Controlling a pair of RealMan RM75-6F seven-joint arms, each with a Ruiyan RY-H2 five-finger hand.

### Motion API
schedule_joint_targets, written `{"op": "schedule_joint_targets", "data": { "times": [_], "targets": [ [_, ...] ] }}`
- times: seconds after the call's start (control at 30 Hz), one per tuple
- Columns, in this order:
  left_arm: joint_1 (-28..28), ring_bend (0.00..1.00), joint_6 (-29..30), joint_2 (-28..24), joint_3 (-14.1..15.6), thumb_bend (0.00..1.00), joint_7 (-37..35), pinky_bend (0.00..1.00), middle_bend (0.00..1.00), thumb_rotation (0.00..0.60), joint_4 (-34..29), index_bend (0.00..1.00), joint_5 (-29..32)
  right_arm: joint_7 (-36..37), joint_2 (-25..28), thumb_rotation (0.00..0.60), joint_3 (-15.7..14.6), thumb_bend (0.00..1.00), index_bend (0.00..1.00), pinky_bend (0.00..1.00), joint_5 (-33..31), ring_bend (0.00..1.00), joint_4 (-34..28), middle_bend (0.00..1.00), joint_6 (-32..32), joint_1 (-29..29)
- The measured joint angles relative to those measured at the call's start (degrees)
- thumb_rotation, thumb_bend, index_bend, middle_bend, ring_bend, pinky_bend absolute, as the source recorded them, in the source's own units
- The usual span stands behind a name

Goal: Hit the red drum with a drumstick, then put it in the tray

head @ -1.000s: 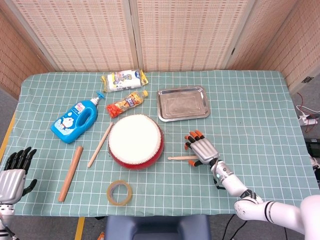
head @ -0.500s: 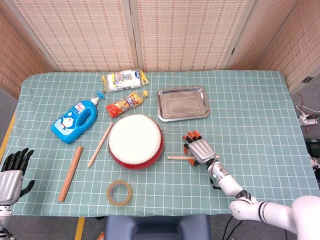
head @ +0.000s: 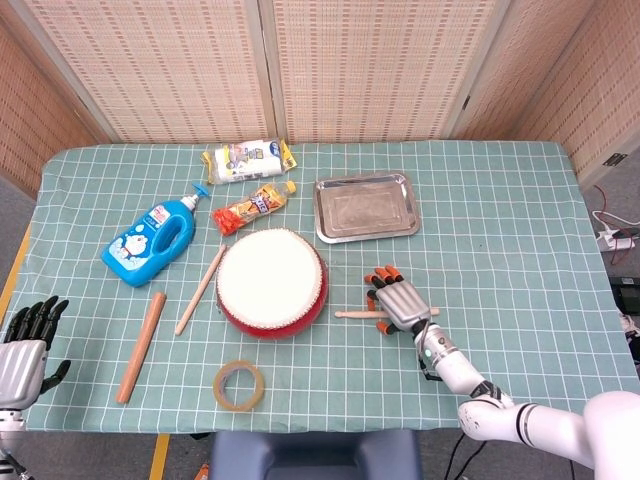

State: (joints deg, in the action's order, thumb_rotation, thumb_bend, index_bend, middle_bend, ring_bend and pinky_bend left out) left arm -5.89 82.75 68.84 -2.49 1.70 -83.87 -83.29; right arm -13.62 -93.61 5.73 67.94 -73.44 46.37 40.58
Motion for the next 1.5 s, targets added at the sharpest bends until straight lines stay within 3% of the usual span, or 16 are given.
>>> {"op": "schedule_joint_targets", "data": {
  "times": [0.13, 0.3, 0.47, 0.6, 0.8, 1.1, 1.3, 1.5],
  "targets": [
    [0.02, 0.00, -0.07, 0.08, 0.00, 0.24, -0.28, 0.00, 0.00, 0.600, 0.26, 0.00, 0.07, -0.01, -0.63, 0.600, 0.20, 0.32, 0.52, 0.00, -0.47, 0.00, 0.75, 0.12, -0.52, 0.30],
    [0.15, 0.00, -0.03, 0.14, 0.07, 0.24, -0.71, 0.00, 0.00, 0.600, 0.58, 0.00, 0.08, 0.83, -0.95, 0.600, 0.47, 0.49, 0.63, 0.02, -0.09, 0.00, 0.91, 0.13, 0.33, 0.12],
    [0.30, 0.00, 0.27, 0.05, 0.17, 0.24, -1.25, 0.00, 0.00, 0.600, 0.69, 0.00, -0.26, 4.23, 0.13, 0.600, 1.16, 0.52, 0.65, 0.03, 1.36, 0.00, -0.80, 0.14, 2.40, -0.73],
    [0.51, 0.00, 0.73, -0.14, 0.26, 0.24, -1.50, 0.00, 0.00, 0.600, 0.52, 0.00, -0.54, 11.09, 2.35, 0.600, 1.91, 0.52, 0.64, 0.05, 3.45, 0.00, -3.29, 0.15, 4.44, -1.98],
    [1.01, 0.00, 1.68, -0.43, 0.60, 0.24, -1.05, 0.00, 0.00, 0.600, -0.63, 0.00, -1.27, 30.59, 5.94, 0.600, 2.73, 0.52, 0.60, 0.06, 7.99, 0.02, -5.31, 0.17, 8.02, -4.52],
    [1.27, 0.00, 2.20, -1.17, 0.83, 0.24, -0.05, 0.00, 0.00, 0.600, -2.10, 0.00, -1.81, 69.06, 9.16, 0.600, 2.80, 0.52, 0.56, 0.15, 15.28, 0.12, -2.16, 0.21, 12.26, -6.92],
    [0.85, 0.00, 1.78, -1.81, 0.92, 0.24, 1.09, 0.00, 0.00, 0.600, -3.50, 0.00, -2.38, 94.78, 7.67, 0.600, 1.52, 0.52, 0.54, 0.18, 19.17, 0.15, 6.64, 0.23, 12.84, -6.31],
    [0.69, 0.00, 1.34, -1.91, 1.04, 0.24, 1.25, 0.00, 0.00, 0.600, -3.69, 0.00, -2.37, 119.21, 3.02, 0.600, -0.67, 0.52, 0.54, 0.19, 23.08, 0.17, 20.72, 0.23, 13.30, -4.17]
  ]
}}
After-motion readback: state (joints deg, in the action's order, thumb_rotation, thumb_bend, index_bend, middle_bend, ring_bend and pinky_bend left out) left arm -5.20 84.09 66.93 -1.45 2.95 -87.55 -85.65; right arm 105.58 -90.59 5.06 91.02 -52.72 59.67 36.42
